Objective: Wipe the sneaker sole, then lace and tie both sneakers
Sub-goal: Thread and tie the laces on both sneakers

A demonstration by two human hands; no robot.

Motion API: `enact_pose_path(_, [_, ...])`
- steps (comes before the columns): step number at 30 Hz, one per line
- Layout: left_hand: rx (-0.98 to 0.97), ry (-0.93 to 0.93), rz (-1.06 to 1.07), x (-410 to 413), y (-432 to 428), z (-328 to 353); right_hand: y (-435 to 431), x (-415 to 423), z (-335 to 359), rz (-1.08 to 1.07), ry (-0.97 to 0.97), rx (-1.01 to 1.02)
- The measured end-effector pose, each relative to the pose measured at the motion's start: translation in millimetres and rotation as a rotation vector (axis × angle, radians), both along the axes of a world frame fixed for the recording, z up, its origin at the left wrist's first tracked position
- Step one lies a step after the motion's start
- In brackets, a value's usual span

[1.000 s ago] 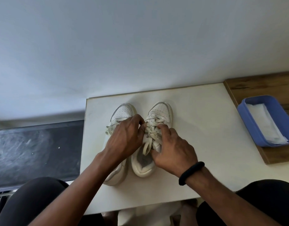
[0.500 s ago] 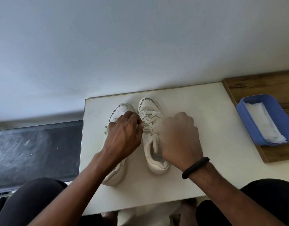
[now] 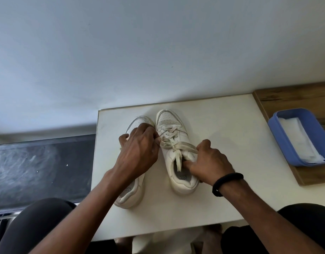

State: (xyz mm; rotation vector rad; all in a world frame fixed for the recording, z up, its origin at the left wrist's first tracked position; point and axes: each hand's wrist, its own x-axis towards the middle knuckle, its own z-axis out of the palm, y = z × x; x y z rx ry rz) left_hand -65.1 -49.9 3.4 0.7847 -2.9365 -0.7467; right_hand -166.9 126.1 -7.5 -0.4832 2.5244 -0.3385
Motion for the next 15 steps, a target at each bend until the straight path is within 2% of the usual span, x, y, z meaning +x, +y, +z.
enact_pose_path(5, [0.005, -0.039, 0.044, -0.4, -9.2, -0.5, 0.0, -4.2, -1.2, -0.041, -0.076, -0.015])
enact_pose_path(15, [0.014, -0.050, 0.168, 1.4, -26.2, -7.7, 0.3, -5.7, 3.4, 0.002, -0.106, 0.030])
